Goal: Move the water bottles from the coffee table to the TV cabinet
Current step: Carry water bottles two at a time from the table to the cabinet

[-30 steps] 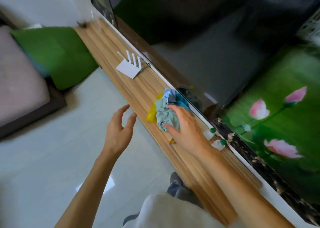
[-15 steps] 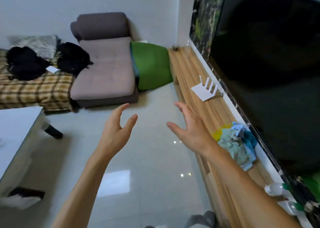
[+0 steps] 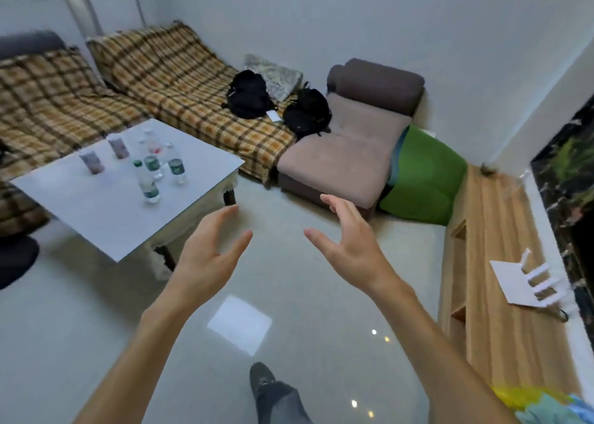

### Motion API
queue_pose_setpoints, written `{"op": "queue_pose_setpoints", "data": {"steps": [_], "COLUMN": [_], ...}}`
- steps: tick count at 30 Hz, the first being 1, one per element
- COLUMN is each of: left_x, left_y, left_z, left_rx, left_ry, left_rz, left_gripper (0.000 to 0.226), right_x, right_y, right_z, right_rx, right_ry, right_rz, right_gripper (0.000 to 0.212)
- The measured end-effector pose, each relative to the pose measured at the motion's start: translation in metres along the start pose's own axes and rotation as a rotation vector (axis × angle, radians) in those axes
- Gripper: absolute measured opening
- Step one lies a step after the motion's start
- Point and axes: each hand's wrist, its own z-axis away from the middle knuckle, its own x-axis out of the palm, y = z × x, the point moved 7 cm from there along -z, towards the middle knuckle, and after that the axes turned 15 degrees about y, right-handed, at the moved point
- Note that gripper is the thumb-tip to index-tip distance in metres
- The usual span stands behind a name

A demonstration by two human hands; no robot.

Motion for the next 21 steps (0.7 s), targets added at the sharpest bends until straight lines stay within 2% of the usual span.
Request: {"op": "queue_pose_setpoints", "data": {"steps": [5, 10, 21], "left_x": [-0.079, -0.149, -0.268], "left_y": [-0.052, -0.098, -0.166], "left_z": [-0.026, -0.068, -0.196], "left_rx": [-0.062, -0.078, -0.095], "left_ry": [0.145, 0.225, 0.240], "left_rz": [-0.080, -0.175, -0.255], "left_gripper": [0.069, 0.068, 0.070], "right_x": [0.079, 0.166, 0.311], "right_y": [-0.061, -0.116, -0.219], "right_z": [-0.023, -0.049, -0.128], "right_rx": [-0.136, -0.215, -0.221], "right_ry": [-0.130, -0.192, -0.217], "right_rz": [-0.045, -0.075, -0.146], "right_gripper": [0.072, 0.073, 0.072]}}
